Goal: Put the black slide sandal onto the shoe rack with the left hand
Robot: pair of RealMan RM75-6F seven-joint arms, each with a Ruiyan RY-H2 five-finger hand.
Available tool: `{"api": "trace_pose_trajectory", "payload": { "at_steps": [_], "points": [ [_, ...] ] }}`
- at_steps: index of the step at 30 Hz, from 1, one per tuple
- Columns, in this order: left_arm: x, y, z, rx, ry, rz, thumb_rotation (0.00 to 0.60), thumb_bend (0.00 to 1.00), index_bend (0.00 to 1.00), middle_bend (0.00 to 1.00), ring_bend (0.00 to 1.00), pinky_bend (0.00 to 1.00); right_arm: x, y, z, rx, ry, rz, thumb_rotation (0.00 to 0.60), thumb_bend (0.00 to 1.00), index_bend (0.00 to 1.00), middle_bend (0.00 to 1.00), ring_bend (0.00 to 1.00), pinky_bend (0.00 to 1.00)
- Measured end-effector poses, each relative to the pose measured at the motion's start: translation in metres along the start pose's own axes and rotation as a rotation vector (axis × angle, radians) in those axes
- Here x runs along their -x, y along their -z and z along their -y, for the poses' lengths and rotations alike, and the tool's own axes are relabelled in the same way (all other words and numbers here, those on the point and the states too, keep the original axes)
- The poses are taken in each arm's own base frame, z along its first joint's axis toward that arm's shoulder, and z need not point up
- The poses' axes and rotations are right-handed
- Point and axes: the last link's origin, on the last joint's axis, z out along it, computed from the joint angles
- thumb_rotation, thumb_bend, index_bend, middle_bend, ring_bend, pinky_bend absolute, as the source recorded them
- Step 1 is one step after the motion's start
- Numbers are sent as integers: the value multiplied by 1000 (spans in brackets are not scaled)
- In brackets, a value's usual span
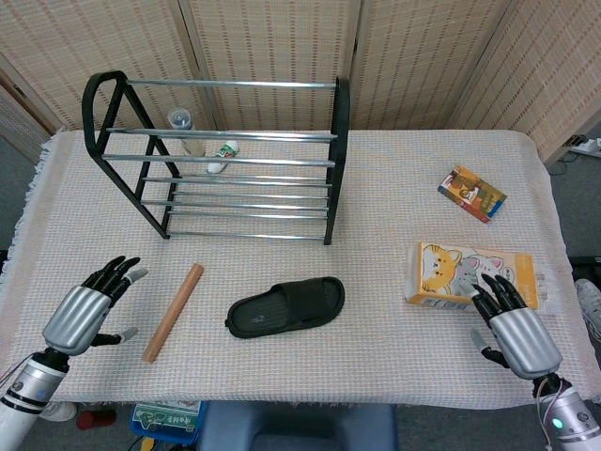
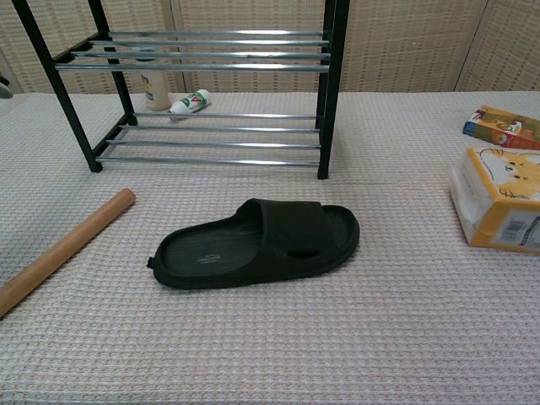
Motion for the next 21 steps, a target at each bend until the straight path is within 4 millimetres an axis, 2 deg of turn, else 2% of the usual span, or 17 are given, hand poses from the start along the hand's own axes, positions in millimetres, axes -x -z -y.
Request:
{"api": "trace_pose_trajectory", "payload": {
  "at_steps": [5, 12, 16, 21],
  "points": [
    [-5, 6, 3, -30, 12, -22, 600, 171, 163, 86, 0, 246, 21, -33, 26, -138, 7, 111, 600, 526, 0, 182, 88, 59],
    [-7, 24, 8, -73, 22, -36, 600, 171, 161, 86, 0, 247, 54, -93, 87, -364, 1, 226, 600, 532, 0, 180, 98, 58],
    [-8, 34, 12, -101, 26, -39, 600, 171, 160, 86, 0, 246, 67, -113, 116, -449, 2, 265, 600, 533, 0, 178, 107, 58],
    [-9, 43, 18, -135, 32, -47, 600, 171, 158, 86, 0, 246, 77, -127, 132, -493, 38, 308, 600, 532, 0, 162, 116, 58]
  ]
}}
